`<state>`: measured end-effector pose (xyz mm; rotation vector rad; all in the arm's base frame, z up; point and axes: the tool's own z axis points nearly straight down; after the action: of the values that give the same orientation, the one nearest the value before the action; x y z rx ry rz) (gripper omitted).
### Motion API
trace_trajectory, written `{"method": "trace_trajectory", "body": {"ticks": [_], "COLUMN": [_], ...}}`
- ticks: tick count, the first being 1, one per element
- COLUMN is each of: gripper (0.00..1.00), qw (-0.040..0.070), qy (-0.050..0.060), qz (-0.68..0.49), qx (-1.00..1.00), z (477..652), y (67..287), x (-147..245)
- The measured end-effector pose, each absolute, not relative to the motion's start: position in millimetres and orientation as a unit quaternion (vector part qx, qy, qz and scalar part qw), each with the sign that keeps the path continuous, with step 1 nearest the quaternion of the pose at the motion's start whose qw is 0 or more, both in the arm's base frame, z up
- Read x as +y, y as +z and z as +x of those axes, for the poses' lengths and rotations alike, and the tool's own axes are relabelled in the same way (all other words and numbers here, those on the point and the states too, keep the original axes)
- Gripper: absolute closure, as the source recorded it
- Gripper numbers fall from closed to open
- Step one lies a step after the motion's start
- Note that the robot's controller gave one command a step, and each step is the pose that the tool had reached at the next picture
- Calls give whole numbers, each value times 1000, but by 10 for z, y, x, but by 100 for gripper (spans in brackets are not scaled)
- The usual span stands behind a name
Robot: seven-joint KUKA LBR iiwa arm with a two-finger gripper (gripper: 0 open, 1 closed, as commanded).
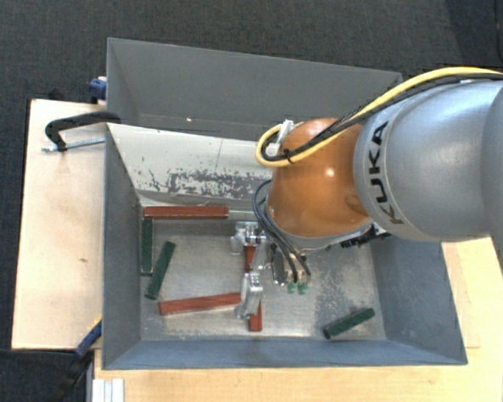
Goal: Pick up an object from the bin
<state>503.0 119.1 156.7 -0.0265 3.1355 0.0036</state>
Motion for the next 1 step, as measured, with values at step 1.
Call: {"method": "trace_trajectory", "body": {"ticks": [1], "gripper": [0], "qw": [-2], "qy": [0], "qz": [-4], "qx": [1000], "z": [4985], "y": [1098], "x": [1249]}}
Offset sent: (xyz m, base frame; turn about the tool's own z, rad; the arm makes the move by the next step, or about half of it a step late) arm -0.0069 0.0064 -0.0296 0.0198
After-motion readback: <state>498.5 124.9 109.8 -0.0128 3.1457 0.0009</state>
